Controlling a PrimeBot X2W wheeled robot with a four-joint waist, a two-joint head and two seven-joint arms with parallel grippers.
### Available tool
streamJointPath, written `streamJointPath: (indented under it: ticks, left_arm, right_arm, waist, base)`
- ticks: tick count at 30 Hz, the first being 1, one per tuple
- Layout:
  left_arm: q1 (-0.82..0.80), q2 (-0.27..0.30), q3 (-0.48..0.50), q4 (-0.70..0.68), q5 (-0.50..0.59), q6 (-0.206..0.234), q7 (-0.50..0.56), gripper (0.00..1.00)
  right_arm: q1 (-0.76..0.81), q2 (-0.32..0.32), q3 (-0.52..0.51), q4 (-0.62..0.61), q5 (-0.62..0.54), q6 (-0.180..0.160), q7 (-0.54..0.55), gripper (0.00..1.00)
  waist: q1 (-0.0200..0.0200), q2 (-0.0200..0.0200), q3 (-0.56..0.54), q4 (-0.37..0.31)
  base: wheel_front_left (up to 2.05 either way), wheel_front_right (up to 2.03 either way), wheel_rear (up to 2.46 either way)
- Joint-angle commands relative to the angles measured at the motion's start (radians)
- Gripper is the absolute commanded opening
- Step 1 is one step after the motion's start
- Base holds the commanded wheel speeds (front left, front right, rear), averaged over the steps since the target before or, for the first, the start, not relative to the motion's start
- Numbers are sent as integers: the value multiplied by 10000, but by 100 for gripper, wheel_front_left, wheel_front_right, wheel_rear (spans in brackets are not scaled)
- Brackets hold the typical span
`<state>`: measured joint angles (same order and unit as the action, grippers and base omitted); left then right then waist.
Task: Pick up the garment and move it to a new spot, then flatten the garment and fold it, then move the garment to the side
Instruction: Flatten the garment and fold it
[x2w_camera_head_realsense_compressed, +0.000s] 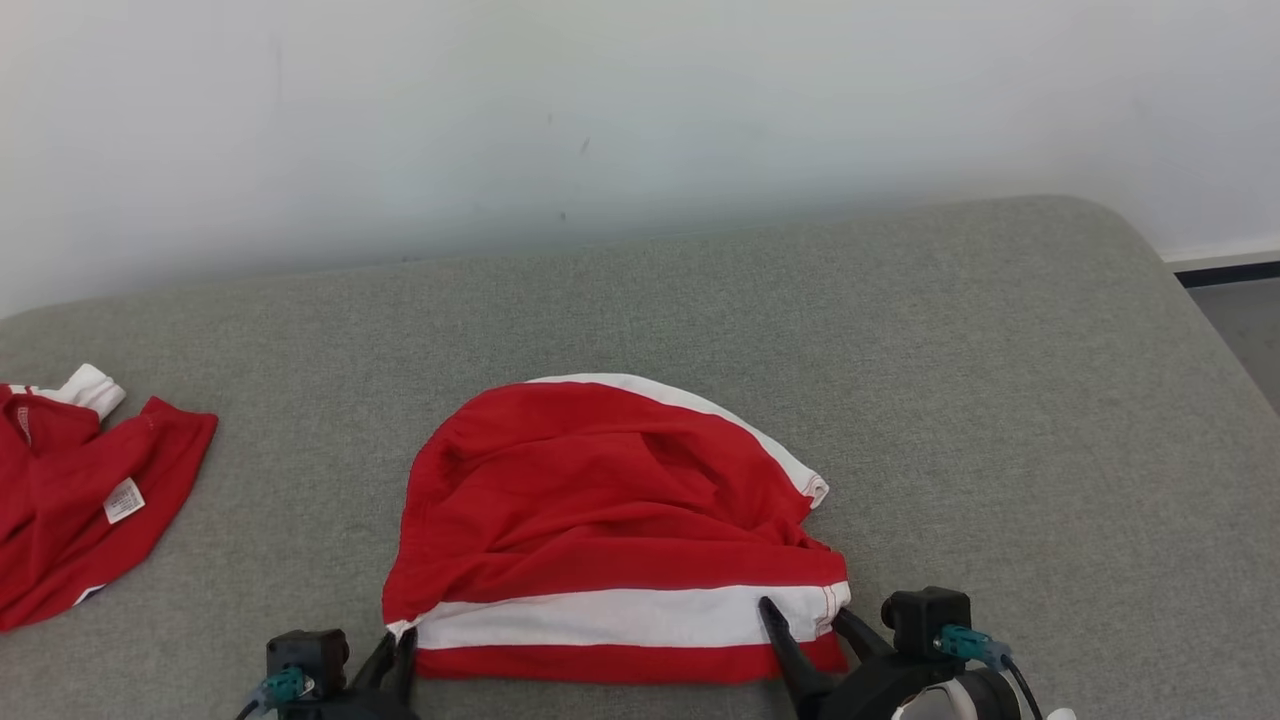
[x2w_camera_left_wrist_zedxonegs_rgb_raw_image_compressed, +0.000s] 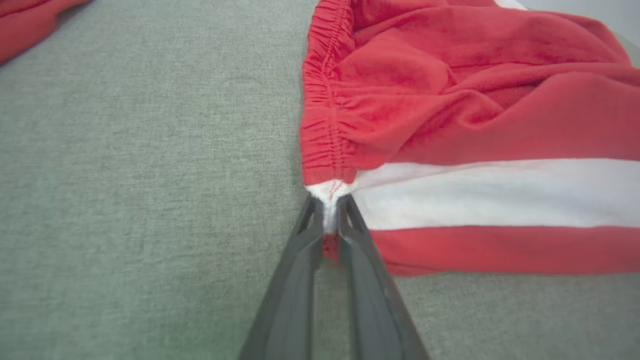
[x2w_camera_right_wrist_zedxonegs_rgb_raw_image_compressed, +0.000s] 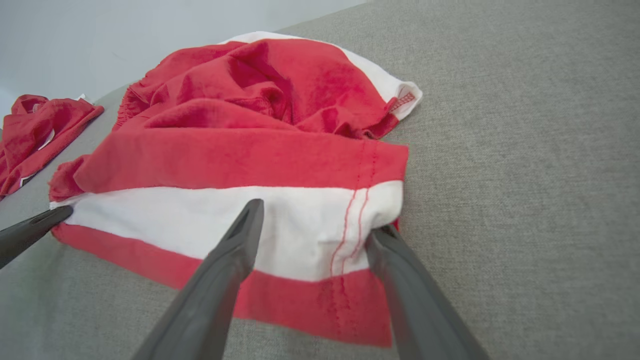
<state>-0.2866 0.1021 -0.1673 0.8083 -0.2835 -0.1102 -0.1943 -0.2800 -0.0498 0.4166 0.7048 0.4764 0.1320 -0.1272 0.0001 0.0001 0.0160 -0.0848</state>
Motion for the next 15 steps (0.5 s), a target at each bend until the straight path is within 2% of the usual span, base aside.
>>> streamJointPath:
  ticks: [1, 2, 3, 11, 15]
  left_arm:
    - [-185, -15, -24, 135, -75, -22, -129, 0]
    - [-226, -18, -42, 185, -93, -42, -188, 0]
    - [-271, -27, -79, 204, -118, -71, -255, 0]
    - [-464, -71, -186, -12, -387, -154, -634, 0]
    - [-500, -157, -91, -664, -980, -185, -688, 0]
  right_arm:
    - [-134, -10, 47, 91, 71, -26, -103, 71]
    - [-177, -10, 75, 127, 86, -26, -154, 28]
    - [-228, -10, 94, 143, 76, -26, -226, 0]
    - [-480, -9, 134, -20, 279, -26, -804, 0]
    - [-557, -12, 135, -509, 646, -26, -984, 0]
  waist:
    - [-1, -1, 33, 1]
    - [-1, -1, 53, 1]
    - [-1, -1, 68, 4]
    - [-1, -1, -4, 14]
    - [-1, -1, -95, 26]
  base:
    - [0, 0, 0]
    - [0, 0, 0]
    - [0, 0, 0]
    - [0, 0, 0]
    - [0, 0, 0]
